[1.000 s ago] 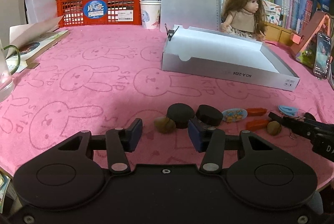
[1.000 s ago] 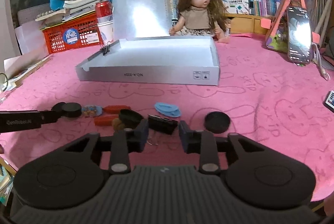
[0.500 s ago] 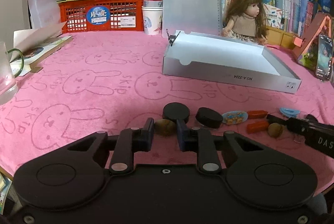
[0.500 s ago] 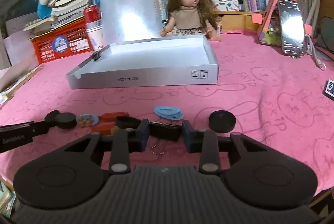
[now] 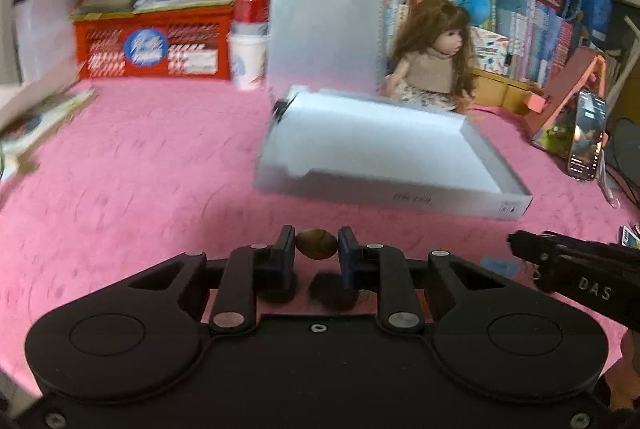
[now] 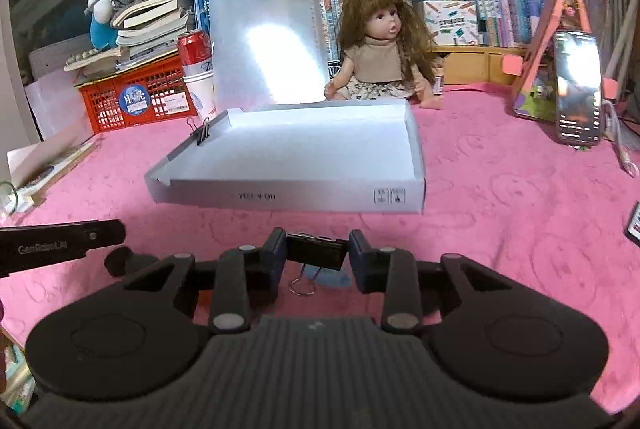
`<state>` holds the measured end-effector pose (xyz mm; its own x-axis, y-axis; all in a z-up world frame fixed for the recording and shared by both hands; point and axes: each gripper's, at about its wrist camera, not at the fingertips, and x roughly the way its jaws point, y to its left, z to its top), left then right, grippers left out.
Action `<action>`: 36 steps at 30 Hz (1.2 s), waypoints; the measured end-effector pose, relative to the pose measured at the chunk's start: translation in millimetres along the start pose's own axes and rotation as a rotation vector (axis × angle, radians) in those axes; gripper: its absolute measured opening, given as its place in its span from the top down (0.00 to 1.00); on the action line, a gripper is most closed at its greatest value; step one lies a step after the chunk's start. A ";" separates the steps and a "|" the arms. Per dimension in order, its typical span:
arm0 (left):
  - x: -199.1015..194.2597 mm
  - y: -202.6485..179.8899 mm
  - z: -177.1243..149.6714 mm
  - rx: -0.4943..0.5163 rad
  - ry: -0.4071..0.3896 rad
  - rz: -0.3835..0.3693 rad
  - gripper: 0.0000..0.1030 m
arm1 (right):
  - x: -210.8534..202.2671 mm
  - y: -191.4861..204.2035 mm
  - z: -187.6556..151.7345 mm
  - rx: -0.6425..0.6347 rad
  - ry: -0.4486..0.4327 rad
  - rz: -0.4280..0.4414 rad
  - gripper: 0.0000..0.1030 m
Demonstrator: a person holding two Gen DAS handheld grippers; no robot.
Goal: Organize rigid objects
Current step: 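Carry the walnut and binder clip into the white box and open both tools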
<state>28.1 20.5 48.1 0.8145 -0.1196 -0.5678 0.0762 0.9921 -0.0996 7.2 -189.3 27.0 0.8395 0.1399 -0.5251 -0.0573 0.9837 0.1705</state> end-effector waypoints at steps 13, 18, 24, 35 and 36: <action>90.3 -23.3 83.2 -0.037 0.138 -0.070 0.79 | 75.9 -30.9 75.3 0.079 0.172 0.095 0.63; 130.3 -28.7 93.7 -0.047 0.171 -0.026 0.79 | 108.7 -36.4 85.2 0.075 0.194 0.067 0.63; 159.8 -35.8 90.0 -0.034 0.198 0.009 0.79 | 131.2 -37.1 87.1 0.070 0.220 0.051 0.63; 178.9 -44.2 74.9 -0.004 0.212 0.043 0.79 | 146.1 -33.1 79.6 0.027 0.231 0.028 0.63; 180.1 -44.2 73.9 -0.006 0.215 0.043 0.79 | 147.0 -32.1 78.8 0.019 0.233 0.026 0.63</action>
<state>213.9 -42.0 10.6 0.6755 -0.0831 -0.7326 0.0404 0.9963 -0.0757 175.0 -209.3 10.0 0.6905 0.1894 -0.6981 -0.0648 0.9774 0.2011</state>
